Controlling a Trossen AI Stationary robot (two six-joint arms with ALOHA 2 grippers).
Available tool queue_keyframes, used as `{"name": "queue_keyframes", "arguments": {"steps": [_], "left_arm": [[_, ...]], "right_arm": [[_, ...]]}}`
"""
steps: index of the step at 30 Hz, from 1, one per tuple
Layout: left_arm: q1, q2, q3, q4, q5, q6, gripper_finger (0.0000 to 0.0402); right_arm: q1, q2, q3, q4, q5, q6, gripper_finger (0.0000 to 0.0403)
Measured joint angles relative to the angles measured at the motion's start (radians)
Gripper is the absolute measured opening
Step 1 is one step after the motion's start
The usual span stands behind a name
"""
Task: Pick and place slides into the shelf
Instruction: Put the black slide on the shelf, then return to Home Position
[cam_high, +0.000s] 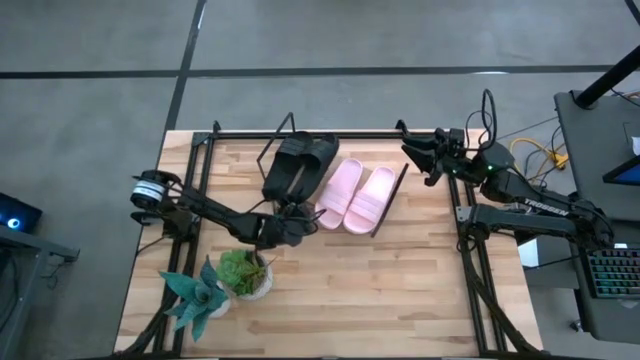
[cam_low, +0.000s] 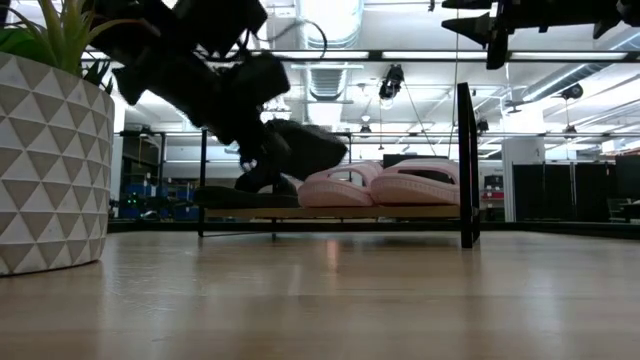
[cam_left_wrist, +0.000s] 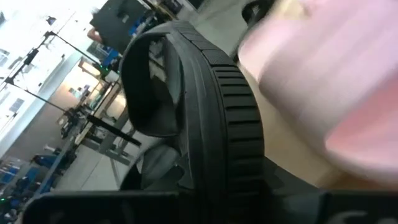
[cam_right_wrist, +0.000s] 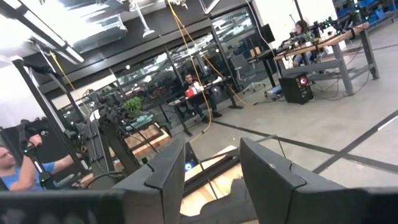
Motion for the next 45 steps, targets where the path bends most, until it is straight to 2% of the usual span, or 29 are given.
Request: {"name": "queue_keyframes", "arguments": {"steps": [7, 19, 25, 29, 31, 34, 39, 43, 45], "left_arm": [[0.0, 0.066, 0.001, -0.048, -0.016, -0.001, 0.0043], [0.0, 0.219, 0.055, -0.045, -0.11, 0.21, 0.0042], [0.0, 0.214, 0.054, -0.084, -0.122, 0.23, 0.0042], [0.0, 0.211, 0.055, -0.099, -0.086, 0.268, 0.0044], [0.001, 0.211, 0.055, -0.098, -0.076, 0.271, 0.0066], [0.002, 0.204, 0.055, -0.1, -0.025, 0.279, 0.0124], [0.002, 0.168, 0.055, -0.101, 0.132, 0.27, 0.0212], [0.0, 0.124, 0.06, -0.133, 0.191, 0.271, 0.0258], [0.0, 0.09, 0.06, -0.164, 0.26, 0.268, 0.0273]], "right_arm": [[0.0, 0.001, 0.0, -0.025, 0.0, 0.0, 0.0139], [0.0, 0.001, 0.0, -0.037, 0.0, 0.002, 0.0136], [0.0, 0.001, -0.001, -0.042, 0.0, 0.003, 0.0136], [0.0, 0.001, -0.001, -0.043, 0.0, 0.003, 0.0139], [0.0, 0.001, -0.001, -0.044, 0.0, 0.003, 0.0138], [0.0, 0.001, -0.001, -0.047, 0.0, 0.003, 0.0135], [0.0, 0.001, -0.001, -0.056, 0.0, 0.003, 0.0133], [0.0, 0.001, -0.001, -0.061, 0.0, 0.003, 0.0132], [0.0, 0.001, -0.001, -0.061, 0.0, 0.003, 0.0131]]}}
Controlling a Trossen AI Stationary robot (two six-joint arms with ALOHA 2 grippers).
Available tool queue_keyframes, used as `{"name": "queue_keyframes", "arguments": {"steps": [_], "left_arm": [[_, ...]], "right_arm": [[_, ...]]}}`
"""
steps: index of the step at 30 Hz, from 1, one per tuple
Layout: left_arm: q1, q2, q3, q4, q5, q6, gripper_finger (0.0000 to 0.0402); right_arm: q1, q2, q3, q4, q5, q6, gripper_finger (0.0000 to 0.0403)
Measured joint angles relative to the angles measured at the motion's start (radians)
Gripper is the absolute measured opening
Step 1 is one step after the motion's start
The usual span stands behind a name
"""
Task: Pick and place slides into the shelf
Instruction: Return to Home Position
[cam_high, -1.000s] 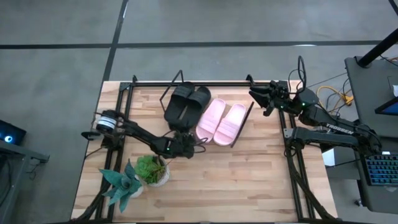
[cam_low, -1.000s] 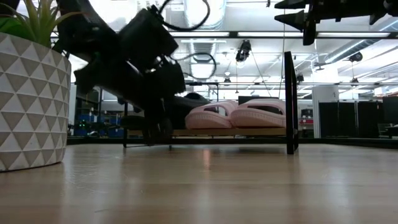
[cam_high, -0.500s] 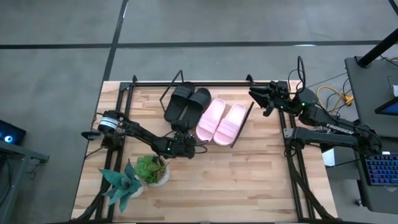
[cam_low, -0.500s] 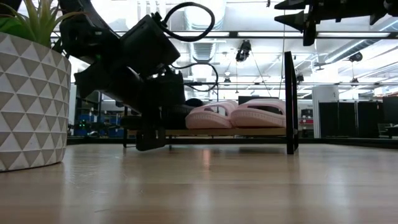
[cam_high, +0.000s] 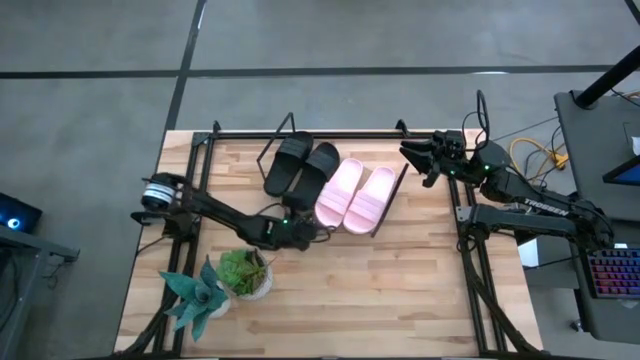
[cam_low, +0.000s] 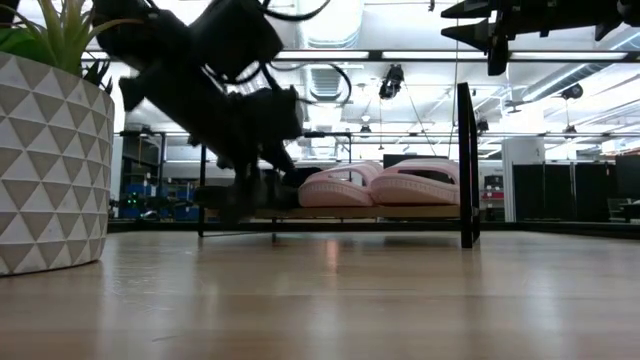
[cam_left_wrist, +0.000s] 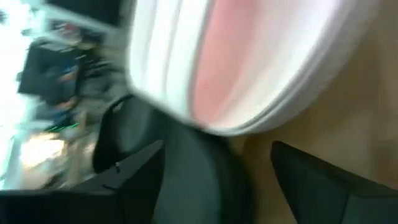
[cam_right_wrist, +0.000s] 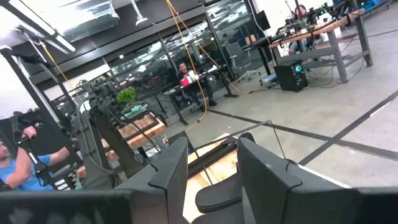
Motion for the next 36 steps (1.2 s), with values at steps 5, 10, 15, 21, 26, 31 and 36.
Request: {"name": "queue_keyframes", "arguments": {"steps": [5, 10, 15, 21, 26, 31, 36], "left_arm": [[0.001, -0.109, 0.003, -0.114, 0.299, -0.098, 0.0288], [0.001, -0.26, 0.0, -0.177, 0.604, -0.211, 0.029], [-0.002, -0.443, 0.0, -0.152, 0.89, -0.254, 0.028], [-0.002, -0.686, -0.059, -0.179, 0.87, -0.234, 0.0211], [-0.002, -0.871, -0.175, -0.183, 0.73, -0.229, 0.0112], [-0.001, -1.014, -0.315, -0.119, 0.649, -0.183, 0.0014], [0.013, -1.157, -0.435, -0.07, 0.49, -0.147, 0.0008]], "right_arm": [[0.0, 0.0, 0.0, 0.0, 0.0, 0.0, 0.0131], [0.0, 0.0, 0.0, 0.0, 0.0, 0.0, 0.0134], [0.0, 0.0, 0.0, 0.0, -0.001, 0.0, 0.0129], [0.0, 0.0, 0.0, -0.019, -0.005, 0.0, 0.0129], [0.0, 0.0, 0.0, -0.076, -0.005, -0.001, 0.0128], [0.0, 0.0, 0.0, -0.11, -0.001, -0.006, 0.0123], [0.0, 0.0, 0.0, -0.112, 0.0, -0.064, 0.0125]]}}
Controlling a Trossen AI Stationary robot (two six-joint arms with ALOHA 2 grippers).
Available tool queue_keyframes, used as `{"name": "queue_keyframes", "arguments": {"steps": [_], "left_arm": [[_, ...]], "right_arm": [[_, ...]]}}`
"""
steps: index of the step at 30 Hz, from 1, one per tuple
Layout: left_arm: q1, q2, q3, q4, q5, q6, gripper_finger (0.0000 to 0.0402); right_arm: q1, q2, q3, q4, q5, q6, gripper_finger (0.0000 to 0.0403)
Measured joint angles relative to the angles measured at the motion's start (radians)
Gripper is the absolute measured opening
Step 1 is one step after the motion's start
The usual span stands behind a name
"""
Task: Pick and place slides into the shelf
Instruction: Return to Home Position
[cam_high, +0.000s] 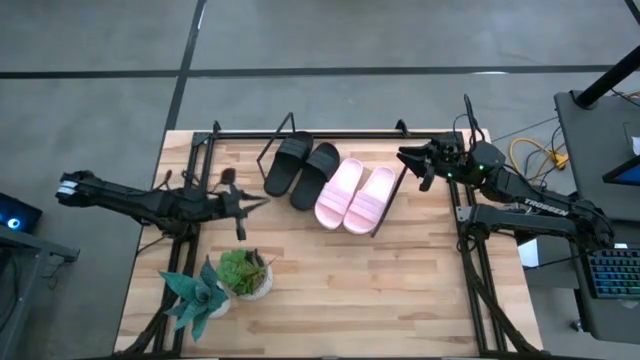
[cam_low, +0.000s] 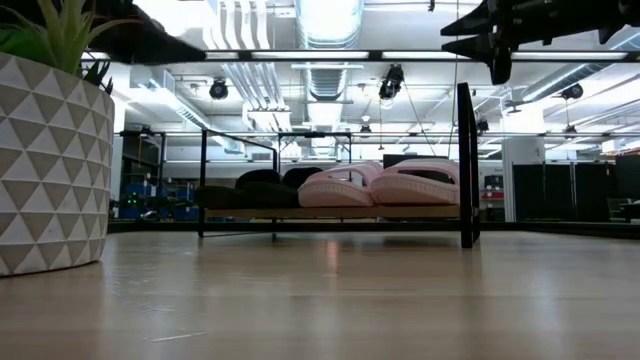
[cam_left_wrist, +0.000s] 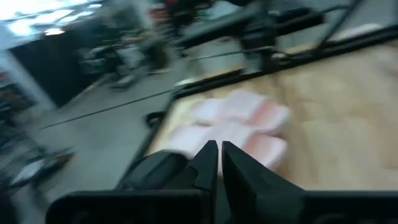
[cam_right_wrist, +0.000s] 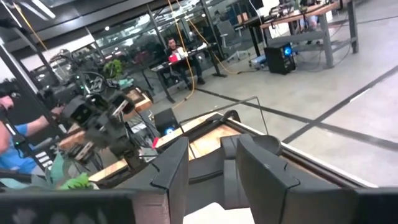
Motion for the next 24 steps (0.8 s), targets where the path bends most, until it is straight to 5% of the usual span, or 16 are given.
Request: {"name": "queue_keyframes", "arguments": {"steps": [14, 22, 24], "left_arm": [[0.064, -0.364, -0.238, -0.066, 0.067, -0.113, 0.0], [0.063, -0.613, -0.334, -0.145, 0.12, -0.166, 0.0], [0.064, -0.597, -0.338, -0.149, 0.119, -0.169, 0.0]], "right_arm": [[0.0, 0.0, 0.0, -0.023, 0.0, -0.046, 0.0121], [0.043, -0.026, -0.007, -0.03, -0.036, -0.225, 0.0113], [0.091, -0.053, -0.021, -0.031, -0.053, -0.247, 0.0111]]}}
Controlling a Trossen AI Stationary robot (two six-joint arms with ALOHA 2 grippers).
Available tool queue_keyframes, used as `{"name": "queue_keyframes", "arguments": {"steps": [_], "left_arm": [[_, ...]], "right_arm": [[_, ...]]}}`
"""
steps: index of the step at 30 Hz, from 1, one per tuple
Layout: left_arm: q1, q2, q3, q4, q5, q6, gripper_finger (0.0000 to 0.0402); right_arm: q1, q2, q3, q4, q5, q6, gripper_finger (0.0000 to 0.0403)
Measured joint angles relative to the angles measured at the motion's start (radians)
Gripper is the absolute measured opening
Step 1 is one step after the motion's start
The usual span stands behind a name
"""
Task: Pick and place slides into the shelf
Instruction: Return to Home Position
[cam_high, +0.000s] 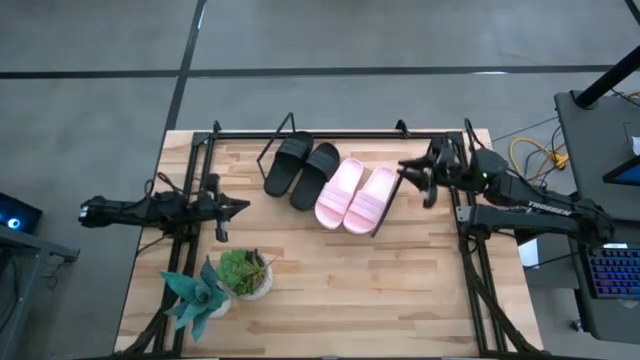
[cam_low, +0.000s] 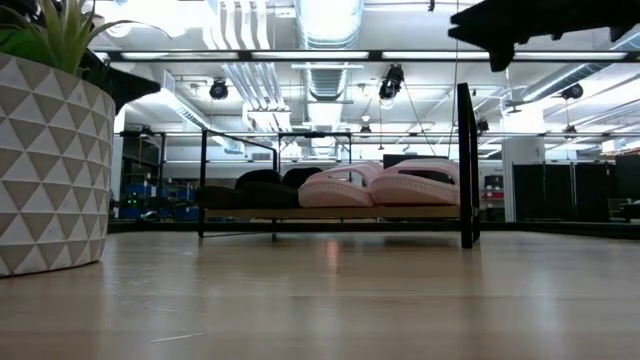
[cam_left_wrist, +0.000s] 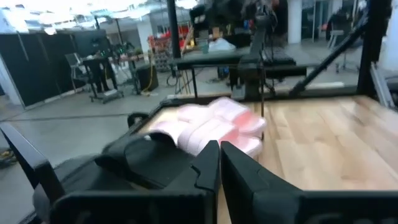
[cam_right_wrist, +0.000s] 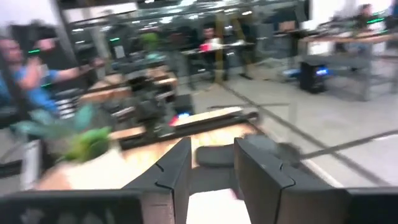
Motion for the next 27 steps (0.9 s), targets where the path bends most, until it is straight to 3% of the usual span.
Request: {"name": "queue_keyframes", "arguments": {"steps": [6, 12, 17, 22, 27], "left_arm": [[0.0, 0.031, -0.007, 0.001, -0.001, -0.023, 0.0], [0.001, -0.004, -0.007, 0.01, -0.003, -0.024, 0.0], [0.001, 0.001, -0.005, 0.006, -0.006, -0.022, 0.0], [0.001, -0.002, -0.005, -0.033, -0.055, -0.015, 0.0], [0.001, -0.002, -0.005, -0.051, -0.057, -0.021, 0.0]], "right_arm": [[0.22, -0.09, -0.135, -0.006, 0.117, 0.032, 0.0099], [0.436, -0.12, -0.331, 0.148, 0.213, 0.037, 0.0086], [0.537, -0.162, -0.395, 0.22, 0.421, -0.076, 0.0064], [0.596, -0.285, -0.387, 0.101, 0.491, -0.187, 0.0016], [0.616, -0.417, -0.356, -0.104, 0.518, -0.221, 0.0009]]}}
